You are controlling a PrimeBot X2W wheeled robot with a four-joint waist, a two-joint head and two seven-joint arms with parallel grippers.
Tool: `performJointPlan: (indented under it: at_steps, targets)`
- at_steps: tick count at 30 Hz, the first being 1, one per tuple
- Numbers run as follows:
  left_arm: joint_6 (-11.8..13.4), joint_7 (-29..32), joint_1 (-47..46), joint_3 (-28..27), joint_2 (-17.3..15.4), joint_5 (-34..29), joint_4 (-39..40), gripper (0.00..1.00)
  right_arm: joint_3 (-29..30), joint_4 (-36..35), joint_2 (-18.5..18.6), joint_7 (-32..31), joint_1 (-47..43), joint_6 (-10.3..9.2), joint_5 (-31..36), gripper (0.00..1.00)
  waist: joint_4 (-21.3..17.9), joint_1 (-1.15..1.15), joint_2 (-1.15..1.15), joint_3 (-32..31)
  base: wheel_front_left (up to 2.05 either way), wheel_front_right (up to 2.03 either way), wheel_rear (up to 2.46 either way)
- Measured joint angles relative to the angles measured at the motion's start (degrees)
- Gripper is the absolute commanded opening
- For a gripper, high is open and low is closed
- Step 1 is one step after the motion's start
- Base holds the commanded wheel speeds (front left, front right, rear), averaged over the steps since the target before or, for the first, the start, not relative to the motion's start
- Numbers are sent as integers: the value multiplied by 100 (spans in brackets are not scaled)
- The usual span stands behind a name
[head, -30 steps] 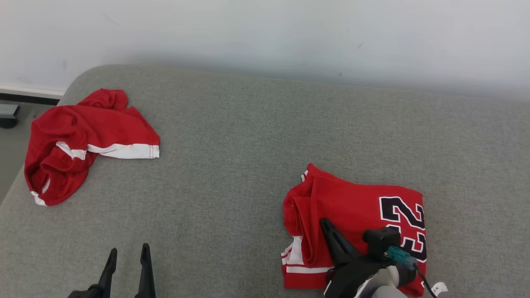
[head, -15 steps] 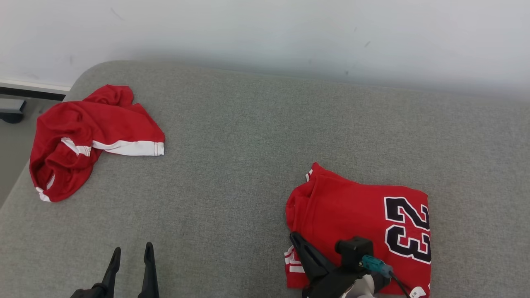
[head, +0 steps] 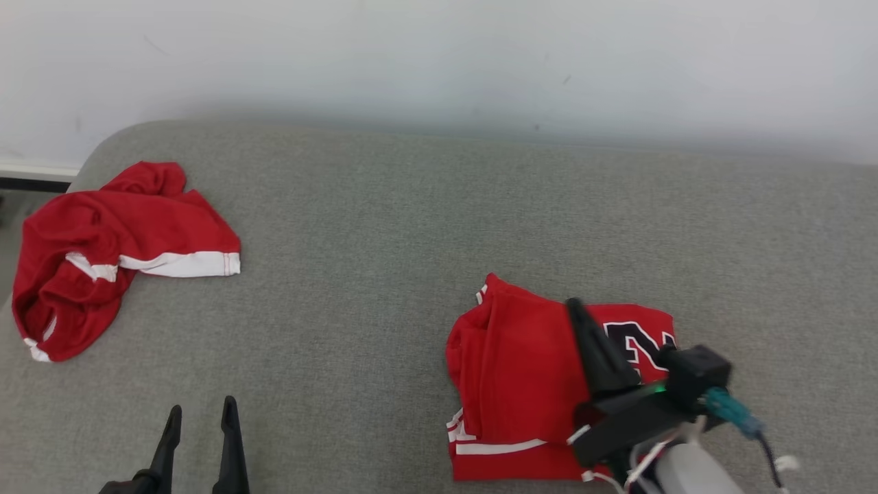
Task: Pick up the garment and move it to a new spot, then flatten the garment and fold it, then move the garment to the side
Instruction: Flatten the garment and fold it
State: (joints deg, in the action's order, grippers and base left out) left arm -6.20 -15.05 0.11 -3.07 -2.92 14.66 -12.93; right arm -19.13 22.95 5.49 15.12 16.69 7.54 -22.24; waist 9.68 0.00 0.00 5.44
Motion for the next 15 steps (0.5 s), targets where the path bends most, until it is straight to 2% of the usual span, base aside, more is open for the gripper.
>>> performJointPlan:
  at_steps: [1,2,3,4,5,6,8,10,15]
  targets:
    - [2,0,12,-11,0,-4,33,100,178,-143,43,1,-73,0,60,6,-33,0,0,-13,0,0,0]
    - [13,0,31,-32,0,-5,67,100,377,-291,75,1,-160,0,109,27,-70,0,0,-28,0,0,0]
    - [14,0,59,-45,-1,-22,108,100,541,-419,100,1,-244,0,156,41,-107,0,0,-41,0,0,0]
    - [14,0,83,-59,-1,-48,144,100,712,-547,126,0,-331,0,188,49,-147,0,0,-56,0,0,0]
    - [14,0,95,-74,0,-54,177,100,882,-649,123,0,-418,0,187,79,-188,0,0,-70,0,0,0]
    - [14,0,105,-82,-1,-58,216,100,1046,-742,126,2,-510,0,183,82,-232,0,0,-84,0,0,0]
    - [13,0,120,-99,0,-111,267,100,1295,-907,155,1,-697,0,227,81,-325,0,0,-114,0,0,0]
    - [9,0,142,-122,1,-157,310,100,1544,-1055,155,1,-879,0,254,100,-421,-1,0,-145,0,0,0]
    - [-36,0,247,-140,0,-300,461,100,1947,-1333,86,1,-1383,0,378,100,-667,-1,0,-234,0,0,0]
